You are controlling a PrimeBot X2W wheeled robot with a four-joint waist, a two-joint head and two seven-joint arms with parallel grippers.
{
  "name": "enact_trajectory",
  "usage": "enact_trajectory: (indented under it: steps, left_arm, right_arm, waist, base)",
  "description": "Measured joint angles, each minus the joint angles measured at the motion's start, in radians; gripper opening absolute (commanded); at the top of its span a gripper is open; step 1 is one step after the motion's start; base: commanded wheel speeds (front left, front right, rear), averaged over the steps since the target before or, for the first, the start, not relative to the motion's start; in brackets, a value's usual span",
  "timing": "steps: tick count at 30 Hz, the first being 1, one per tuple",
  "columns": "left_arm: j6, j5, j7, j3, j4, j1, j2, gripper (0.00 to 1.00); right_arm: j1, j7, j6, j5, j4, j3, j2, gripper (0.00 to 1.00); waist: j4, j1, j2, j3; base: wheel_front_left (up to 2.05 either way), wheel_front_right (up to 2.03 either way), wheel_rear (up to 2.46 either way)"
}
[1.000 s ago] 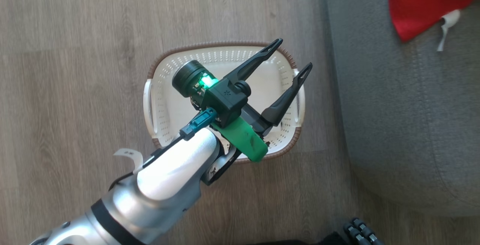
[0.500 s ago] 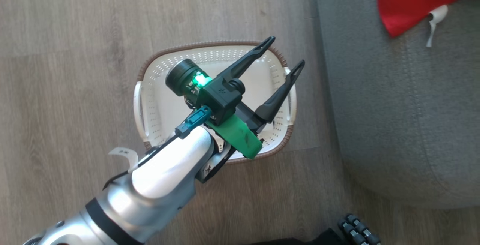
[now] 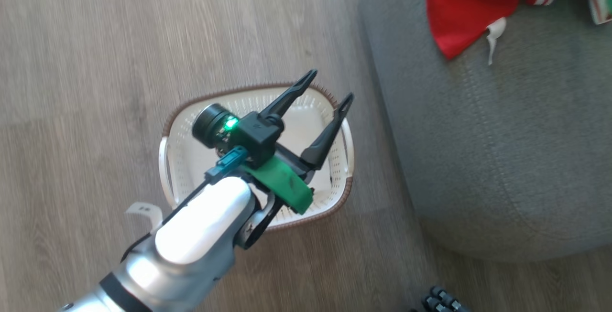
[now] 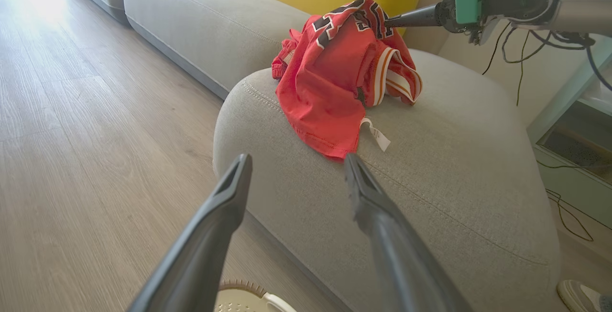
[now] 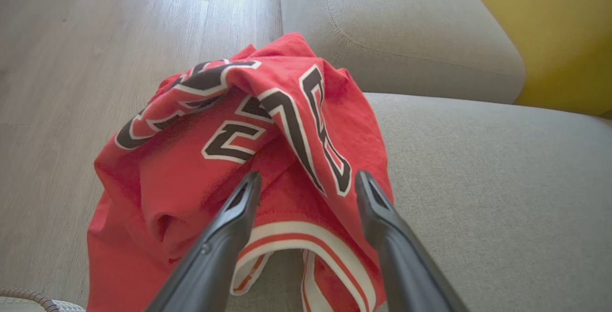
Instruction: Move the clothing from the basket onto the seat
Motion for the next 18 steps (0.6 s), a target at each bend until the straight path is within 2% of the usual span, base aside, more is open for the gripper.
enact_trajectory:
  steps: [4, 10, 14, 18]
  left_arm:
    - [0.017, -0.024, -0.012, 0.024, 0.011, 0.032, 0.012, 1.00]
    - [0.036, -0.056, -0.031, 0.056, 0.019, 0.092, 0.019, 1.00]
    - [0.062, -0.081, -0.044, 0.099, 0.023, 0.146, 0.022, 1.00]
    - [0.088, -0.092, -0.052, 0.155, 0.023, 0.207, 0.032, 1.00]
  right_arm:
    - [0.068, -0.021, 0.000, 0.064, -0.095, 0.067, -0.035, 1.00]
    - [0.108, -0.053, 0.000, 0.071, -0.182, 0.094, -0.068, 1.00]
    - [0.150, -0.095, 0.000, 0.040, -0.216, 0.064, -0.065, 1.00]
    - [0.212, -0.152, 0.000, -0.007, -0.252, 0.002, -0.028, 1.00]
  waist:
    - [-0.012, 0.0000, 0.0000, -0.060]
    - [-0.010, 0.0000, 0.0000, -0.139]
    - [0.001, 0.0000, 0.0000, -0.197]
    - [0.018, -0.0001, 0.0000, -0.254]
  base:
    - [0.00, 0.00, 0.00]
    - [0.00, 0.00, 0.00]
    - [0.00, 0.00, 0.00]
    - [0.00, 0.00, 0.00]
